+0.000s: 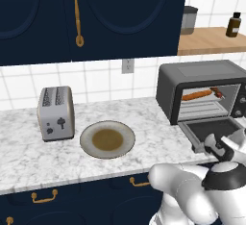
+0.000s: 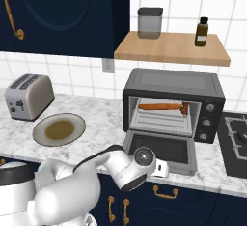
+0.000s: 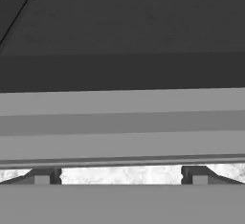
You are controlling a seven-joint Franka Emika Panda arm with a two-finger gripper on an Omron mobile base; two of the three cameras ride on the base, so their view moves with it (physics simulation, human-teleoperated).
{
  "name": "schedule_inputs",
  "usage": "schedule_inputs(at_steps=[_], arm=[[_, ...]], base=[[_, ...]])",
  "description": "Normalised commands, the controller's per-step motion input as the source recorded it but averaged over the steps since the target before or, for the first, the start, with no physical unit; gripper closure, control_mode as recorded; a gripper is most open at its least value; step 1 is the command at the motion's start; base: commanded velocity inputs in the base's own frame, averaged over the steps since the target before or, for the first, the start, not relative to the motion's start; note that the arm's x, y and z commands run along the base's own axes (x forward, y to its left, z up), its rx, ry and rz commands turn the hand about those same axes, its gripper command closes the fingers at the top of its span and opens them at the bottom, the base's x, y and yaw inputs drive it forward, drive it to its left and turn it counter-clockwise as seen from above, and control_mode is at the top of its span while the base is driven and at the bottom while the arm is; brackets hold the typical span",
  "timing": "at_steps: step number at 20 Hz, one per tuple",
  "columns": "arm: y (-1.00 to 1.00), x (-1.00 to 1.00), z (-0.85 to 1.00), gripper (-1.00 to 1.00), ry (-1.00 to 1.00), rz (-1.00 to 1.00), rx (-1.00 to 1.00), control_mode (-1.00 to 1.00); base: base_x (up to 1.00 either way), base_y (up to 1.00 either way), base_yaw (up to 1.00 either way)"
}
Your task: Pick up the kebab skewer and baguette bread, and place them inside the toaster oven. Close the toaster oven door and start by setting the timer.
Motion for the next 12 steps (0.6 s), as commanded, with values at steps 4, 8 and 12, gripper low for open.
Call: schedule_inputs(at_steps=[4, 8, 12], arm=[[0.00, 0.39, 0.68, -1.00, -0.20, -0.09, 0.00, -1.00], [0.00, 0.53, 0.80, -1.00, -0.18, -0.09, 0.02, -1.00], [0.11, 0.59, 0.65, -1.00, -0.21, -0.09, 0.00, -1.00]], base=[[0.00, 0.00, 0.00], [0.00, 0.00, 0.00], [0.00, 0.00, 0.00]])
